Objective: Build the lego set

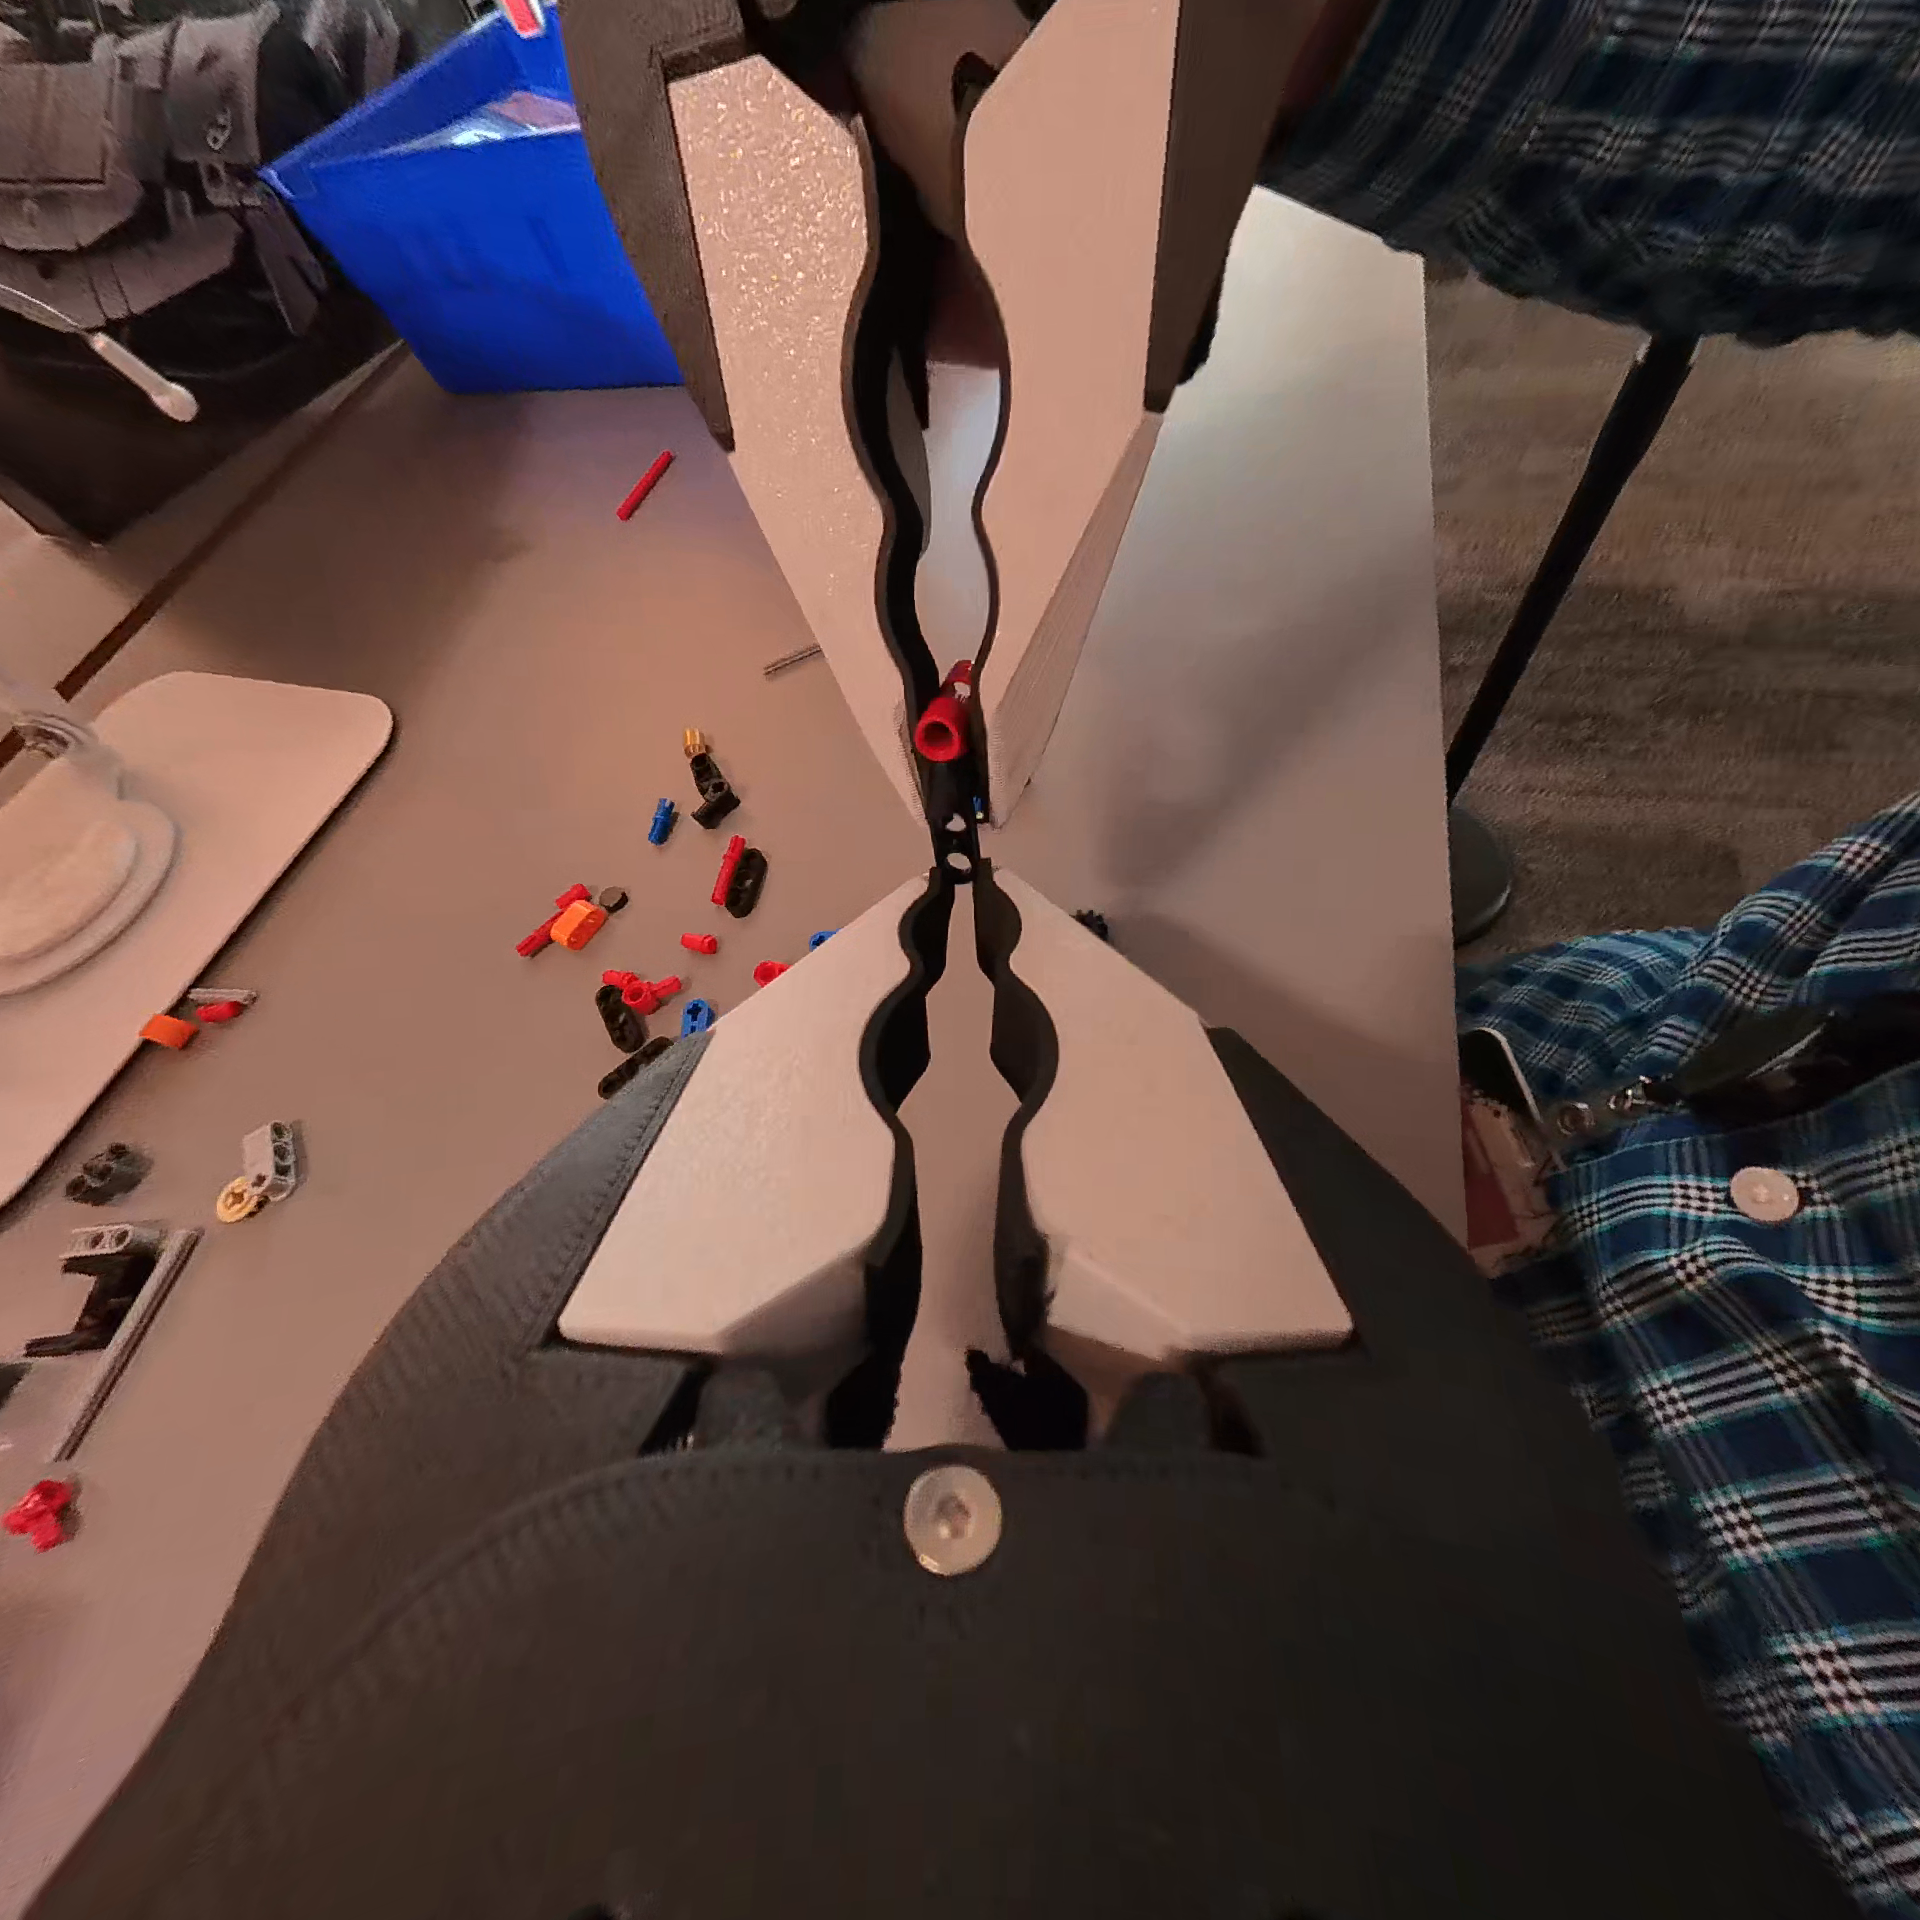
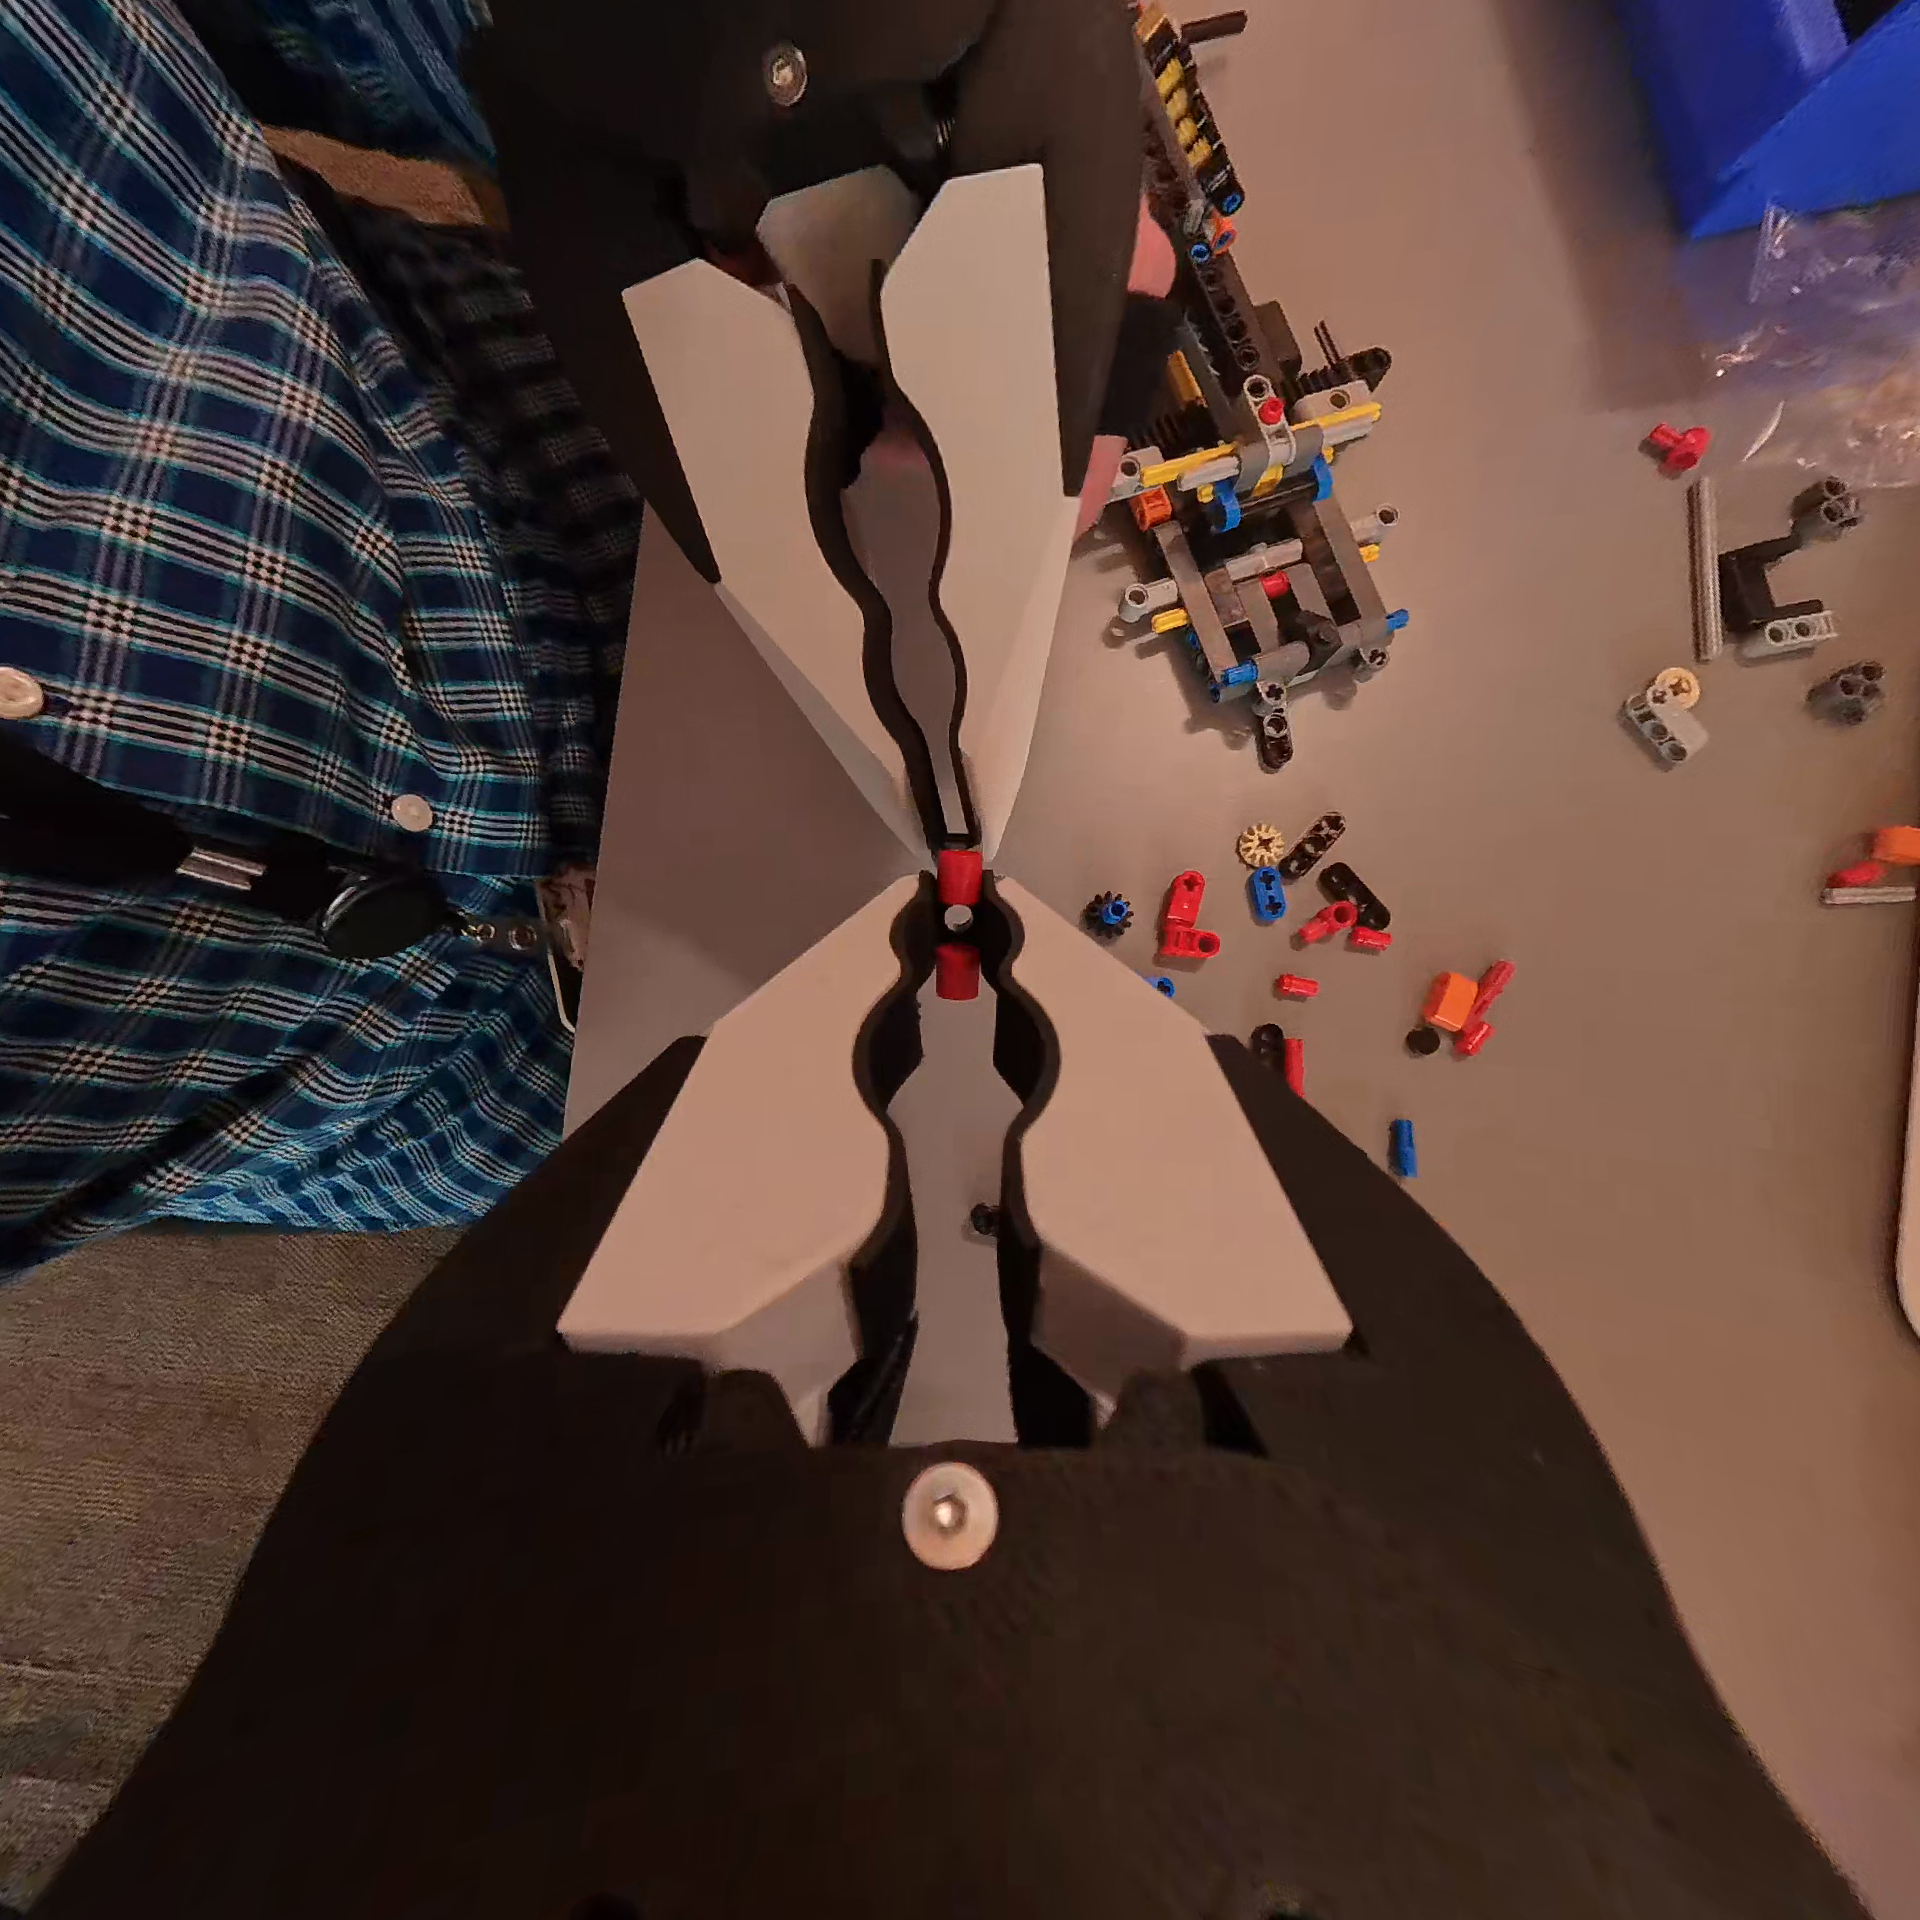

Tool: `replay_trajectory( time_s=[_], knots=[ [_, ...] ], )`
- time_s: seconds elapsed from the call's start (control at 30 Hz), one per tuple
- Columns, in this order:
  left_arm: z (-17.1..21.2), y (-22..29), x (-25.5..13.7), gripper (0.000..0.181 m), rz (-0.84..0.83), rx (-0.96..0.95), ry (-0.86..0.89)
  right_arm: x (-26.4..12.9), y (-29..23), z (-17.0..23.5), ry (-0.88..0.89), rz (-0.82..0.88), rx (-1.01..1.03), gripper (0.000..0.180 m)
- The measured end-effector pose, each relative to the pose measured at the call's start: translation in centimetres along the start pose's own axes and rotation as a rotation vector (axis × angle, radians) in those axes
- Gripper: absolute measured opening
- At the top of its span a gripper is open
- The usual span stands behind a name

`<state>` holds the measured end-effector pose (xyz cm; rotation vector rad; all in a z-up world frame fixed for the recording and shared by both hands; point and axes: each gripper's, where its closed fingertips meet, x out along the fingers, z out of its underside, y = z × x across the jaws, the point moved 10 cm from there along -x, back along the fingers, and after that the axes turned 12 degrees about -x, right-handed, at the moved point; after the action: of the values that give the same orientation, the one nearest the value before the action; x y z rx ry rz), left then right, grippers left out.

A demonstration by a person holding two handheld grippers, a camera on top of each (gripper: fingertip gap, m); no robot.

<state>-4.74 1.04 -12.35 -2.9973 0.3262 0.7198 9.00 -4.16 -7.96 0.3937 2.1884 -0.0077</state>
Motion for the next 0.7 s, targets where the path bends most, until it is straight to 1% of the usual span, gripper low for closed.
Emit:
replay_trajectory(
  time_s=[0.17, 0.2, 0.27, 0.4, 0.47, 0.6, 0.7],
  knots=[
    [-0.1, -0.2, -0.5, 0.000, -0.004, -0.066, 0.062, -0.3, 1.0, 0.1, 0.033, 0.018, 0.048, 0.009],
    [-0.1, -0.3, -0.6, 0.000, 0.008, -0.091, 0.078, -0.4, 1.1, 0.0, 0.052, 0.024, 0.052, 0.005],
    [0.0, -0.5, -0.7, 0.000, 0.015, -0.115, 0.097, -0.6, 1.2, 0.0, 0.081, 0.024, 0.062, 0.004],
    [0.1, -0.7, -0.6, 0.000, -0.003, -0.123, 0.094, -0.4, 1.5, 0.2, 0.082, 0.015, 0.054, 0.004],
    [0.1, -0.8, -0.7, 0.000, 0.028, -0.138, 0.079, -0.4, 1.6, 0.3, 0.068, 0.015, 0.043, 0.004],
    [0.0, -0.9, -0.4, 0.012, 0.055, -0.149, 0.050, -0.4, 1.8, 0.1, 0.056, 0.011, 0.021, 0.004],
    [-0.2, -1.1, -0.3, 0.012, 0.046, -0.158, 0.051, -0.4, 1.9, -0.1, 0.056, -0.007, 0.005, 0.004]
  ],
)
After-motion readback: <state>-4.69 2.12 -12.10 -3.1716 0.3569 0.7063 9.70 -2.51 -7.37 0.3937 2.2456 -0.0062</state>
